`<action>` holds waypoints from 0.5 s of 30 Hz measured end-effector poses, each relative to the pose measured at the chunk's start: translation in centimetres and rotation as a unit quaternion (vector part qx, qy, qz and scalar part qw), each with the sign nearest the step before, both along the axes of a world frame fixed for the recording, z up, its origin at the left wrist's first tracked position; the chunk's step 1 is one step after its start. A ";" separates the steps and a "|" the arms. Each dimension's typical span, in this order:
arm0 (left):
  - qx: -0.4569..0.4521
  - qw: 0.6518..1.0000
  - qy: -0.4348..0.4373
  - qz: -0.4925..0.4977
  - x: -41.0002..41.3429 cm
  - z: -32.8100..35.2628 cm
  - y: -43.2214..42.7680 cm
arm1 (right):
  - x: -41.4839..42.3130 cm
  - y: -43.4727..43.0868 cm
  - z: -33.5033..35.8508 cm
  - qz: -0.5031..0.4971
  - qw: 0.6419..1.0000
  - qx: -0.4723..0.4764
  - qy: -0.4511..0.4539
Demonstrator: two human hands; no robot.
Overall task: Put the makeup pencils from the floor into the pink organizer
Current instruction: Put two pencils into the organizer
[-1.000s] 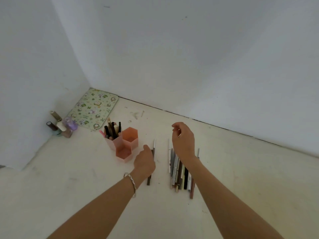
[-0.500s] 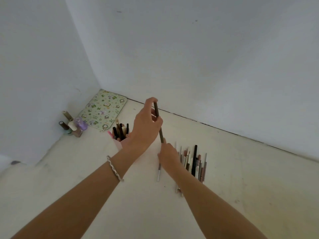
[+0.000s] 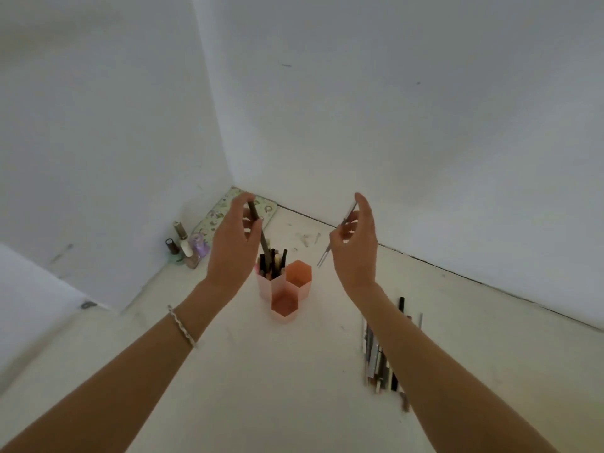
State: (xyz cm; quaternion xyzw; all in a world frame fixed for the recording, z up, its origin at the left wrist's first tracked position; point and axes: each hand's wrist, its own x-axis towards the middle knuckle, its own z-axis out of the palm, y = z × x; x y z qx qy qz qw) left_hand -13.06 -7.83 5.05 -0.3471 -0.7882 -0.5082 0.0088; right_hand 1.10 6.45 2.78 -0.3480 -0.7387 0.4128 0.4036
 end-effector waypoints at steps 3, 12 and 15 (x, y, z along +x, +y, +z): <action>-0.067 0.997 0.002 -0.043 0.6 -2.0 -0.6 | -1.4 -1.3 1.8 0.015 0.998 0.049 0.035; -0.053 0.993 0.095 0.048 -1.0 -2.0 -3.4 | -3.2 -5.2 2.1 0.060 0.993 0.092 0.041; -0.030 0.998 0.051 0.029 -0.9 -1.4 -3.3 | -3.2 -6.5 0.2 0.090 0.991 0.094 -0.026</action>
